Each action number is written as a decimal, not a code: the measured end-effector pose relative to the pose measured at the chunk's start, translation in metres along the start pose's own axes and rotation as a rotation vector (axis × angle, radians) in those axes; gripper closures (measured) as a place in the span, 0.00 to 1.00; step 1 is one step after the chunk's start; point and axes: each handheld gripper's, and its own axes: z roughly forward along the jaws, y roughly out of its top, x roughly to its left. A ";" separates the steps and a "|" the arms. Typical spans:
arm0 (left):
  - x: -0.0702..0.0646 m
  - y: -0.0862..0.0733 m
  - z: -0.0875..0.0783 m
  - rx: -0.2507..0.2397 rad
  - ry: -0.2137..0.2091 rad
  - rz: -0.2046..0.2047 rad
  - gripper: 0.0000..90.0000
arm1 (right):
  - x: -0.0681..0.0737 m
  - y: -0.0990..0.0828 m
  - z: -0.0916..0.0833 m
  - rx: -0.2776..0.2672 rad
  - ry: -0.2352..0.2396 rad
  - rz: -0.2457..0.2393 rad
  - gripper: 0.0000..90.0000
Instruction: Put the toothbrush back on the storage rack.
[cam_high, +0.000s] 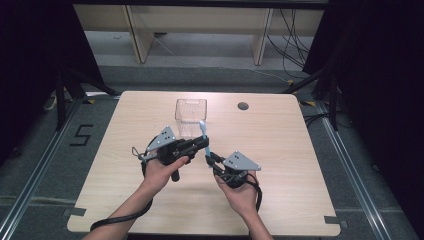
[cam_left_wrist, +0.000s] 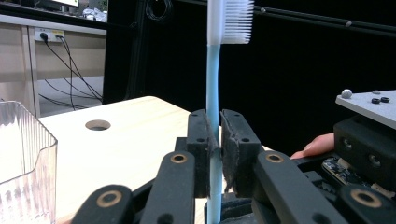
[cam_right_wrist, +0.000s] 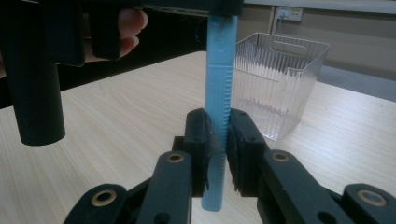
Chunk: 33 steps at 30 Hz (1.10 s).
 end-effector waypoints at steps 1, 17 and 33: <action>0.000 0.000 0.000 -0.001 0.000 -0.002 0.91 | 0.000 0.000 0.002 -0.014 0.006 -0.004 0.88; 0.000 0.005 0.001 0.015 0.012 0.065 0.94 | 0.003 0.003 0.006 0.014 -0.001 0.038 0.72; 0.031 0.022 -0.017 -0.037 0.132 0.165 0.94 | -0.011 -0.011 -0.030 0.069 -0.049 0.018 0.55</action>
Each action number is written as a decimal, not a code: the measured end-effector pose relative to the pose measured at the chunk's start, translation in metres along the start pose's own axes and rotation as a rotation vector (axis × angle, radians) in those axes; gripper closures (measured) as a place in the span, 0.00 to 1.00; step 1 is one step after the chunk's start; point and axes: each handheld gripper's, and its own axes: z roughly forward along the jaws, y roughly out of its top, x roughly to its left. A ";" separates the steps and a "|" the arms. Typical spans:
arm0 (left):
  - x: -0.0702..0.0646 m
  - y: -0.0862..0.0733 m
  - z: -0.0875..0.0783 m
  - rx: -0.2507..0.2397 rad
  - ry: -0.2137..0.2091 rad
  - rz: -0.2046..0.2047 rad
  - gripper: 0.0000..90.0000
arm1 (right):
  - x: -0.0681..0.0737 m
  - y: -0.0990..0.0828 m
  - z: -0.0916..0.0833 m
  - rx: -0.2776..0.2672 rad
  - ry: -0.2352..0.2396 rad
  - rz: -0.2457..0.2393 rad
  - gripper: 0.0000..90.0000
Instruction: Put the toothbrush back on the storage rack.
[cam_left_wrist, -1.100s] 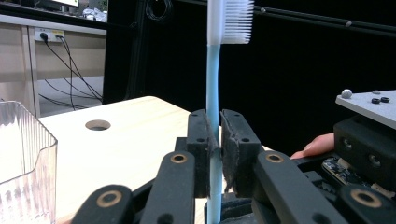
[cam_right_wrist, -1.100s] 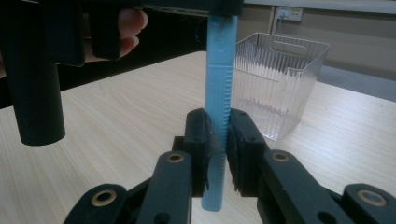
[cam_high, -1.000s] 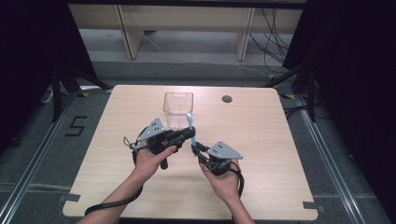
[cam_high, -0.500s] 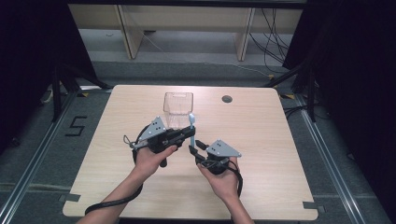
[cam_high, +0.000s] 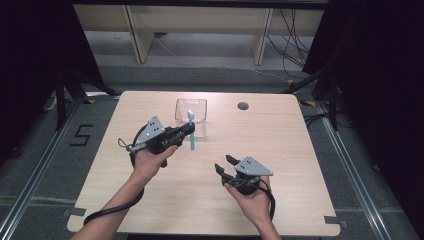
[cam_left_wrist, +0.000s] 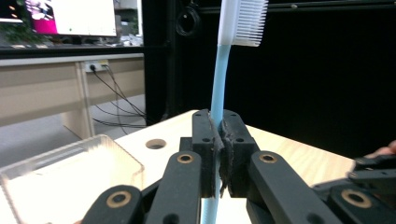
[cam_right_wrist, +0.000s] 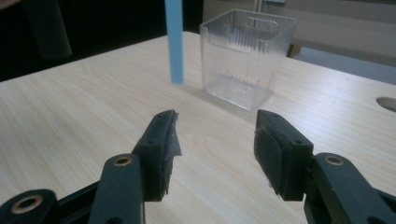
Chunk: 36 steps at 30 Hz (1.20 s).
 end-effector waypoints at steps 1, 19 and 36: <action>0.003 0.002 -0.001 -0.003 0.009 0.006 0.94 | -0.002 -0.002 -0.002 0.007 -0.014 -0.008 0.55; 0.027 0.019 -0.002 -0.046 0.076 0.036 0.94 | -0.010 -0.027 -0.007 0.011 -0.065 0.000 0.55; 0.037 0.027 0.000 -0.060 0.092 0.048 0.94 | -0.014 -0.038 -0.010 0.013 -0.083 0.015 0.56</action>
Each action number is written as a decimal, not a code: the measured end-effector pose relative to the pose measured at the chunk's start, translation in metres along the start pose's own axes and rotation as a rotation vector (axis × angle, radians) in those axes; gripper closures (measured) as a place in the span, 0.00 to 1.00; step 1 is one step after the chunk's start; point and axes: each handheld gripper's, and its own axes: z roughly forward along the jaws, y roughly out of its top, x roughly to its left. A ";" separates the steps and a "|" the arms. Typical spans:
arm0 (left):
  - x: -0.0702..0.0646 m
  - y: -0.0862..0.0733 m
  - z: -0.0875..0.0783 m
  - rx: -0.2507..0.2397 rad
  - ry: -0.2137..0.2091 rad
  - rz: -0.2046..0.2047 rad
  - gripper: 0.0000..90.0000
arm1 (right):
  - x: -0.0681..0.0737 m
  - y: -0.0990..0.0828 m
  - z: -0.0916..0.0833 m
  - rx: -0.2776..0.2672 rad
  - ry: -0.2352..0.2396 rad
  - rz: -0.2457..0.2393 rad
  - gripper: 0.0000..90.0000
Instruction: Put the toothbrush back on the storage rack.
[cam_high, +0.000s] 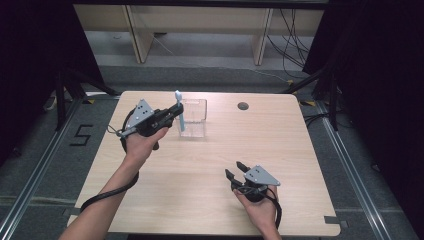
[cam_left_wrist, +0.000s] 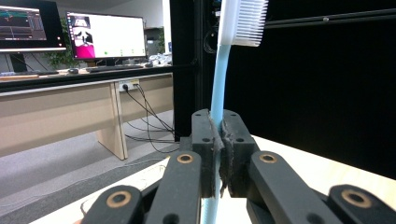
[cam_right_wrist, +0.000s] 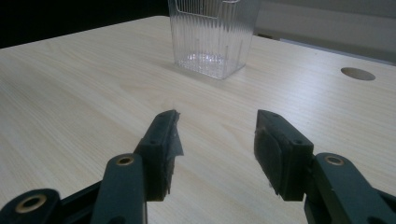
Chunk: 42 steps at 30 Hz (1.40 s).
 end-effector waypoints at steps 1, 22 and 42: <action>0.001 0.000 0.000 0.001 0.002 0.001 0.94 | 0.000 0.000 0.000 0.000 -0.001 0.000 0.56; 0.012 0.009 0.006 -0.010 0.014 -0.021 0.94 | 0.000 -0.001 0.001 0.000 -0.016 0.004 0.56; 0.025 0.016 0.017 -0.010 0.038 -0.014 0.94 | -0.004 0.000 0.000 -0.022 -0.033 -0.037 0.56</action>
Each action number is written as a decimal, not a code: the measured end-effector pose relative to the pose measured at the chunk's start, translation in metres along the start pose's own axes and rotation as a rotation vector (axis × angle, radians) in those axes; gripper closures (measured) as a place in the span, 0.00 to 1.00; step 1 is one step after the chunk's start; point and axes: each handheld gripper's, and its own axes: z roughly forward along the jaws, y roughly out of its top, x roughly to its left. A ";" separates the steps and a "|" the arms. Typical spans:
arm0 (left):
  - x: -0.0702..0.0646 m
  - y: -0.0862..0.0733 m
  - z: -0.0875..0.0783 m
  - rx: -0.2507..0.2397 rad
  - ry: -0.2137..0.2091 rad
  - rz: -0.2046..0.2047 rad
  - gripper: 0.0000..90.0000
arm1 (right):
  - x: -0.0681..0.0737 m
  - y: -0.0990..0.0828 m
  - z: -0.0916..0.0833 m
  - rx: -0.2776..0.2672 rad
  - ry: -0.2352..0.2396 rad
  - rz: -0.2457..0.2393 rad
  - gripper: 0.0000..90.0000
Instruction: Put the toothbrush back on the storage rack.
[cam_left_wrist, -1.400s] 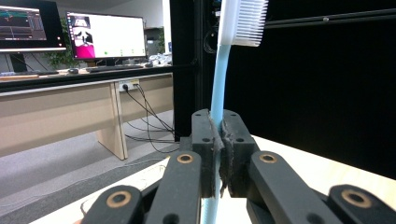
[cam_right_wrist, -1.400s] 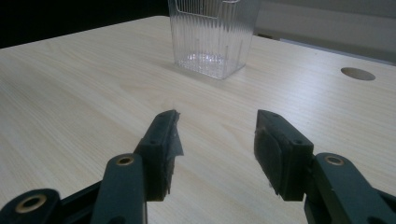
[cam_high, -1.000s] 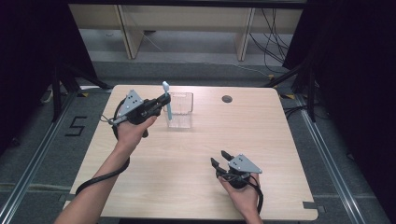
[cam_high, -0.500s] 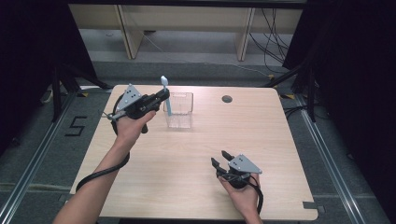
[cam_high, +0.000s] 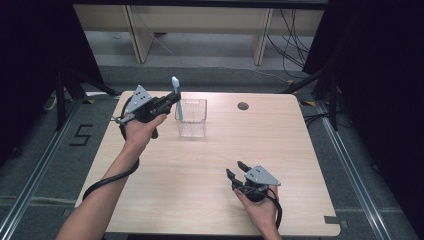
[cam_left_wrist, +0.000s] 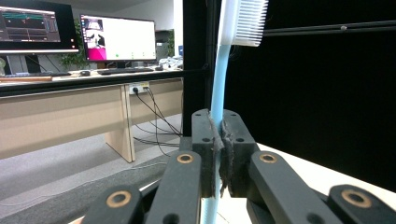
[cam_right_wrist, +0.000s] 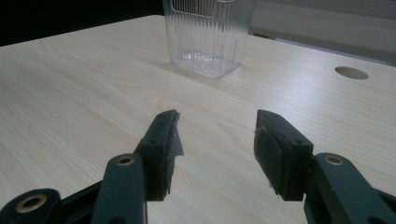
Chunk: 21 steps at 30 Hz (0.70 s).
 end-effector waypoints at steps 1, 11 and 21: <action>0.001 0.000 0.000 0.002 0.001 0.003 0.94 | 0.000 0.000 0.000 -0.001 0.001 0.000 0.56; 0.006 -0.002 0.005 0.011 0.015 0.011 0.94 | 0.000 0.000 0.000 0.000 -0.001 0.004 0.56; 0.012 -0.001 0.012 0.008 0.028 0.010 0.94 | 0.000 0.001 -0.001 0.006 0.003 0.002 0.56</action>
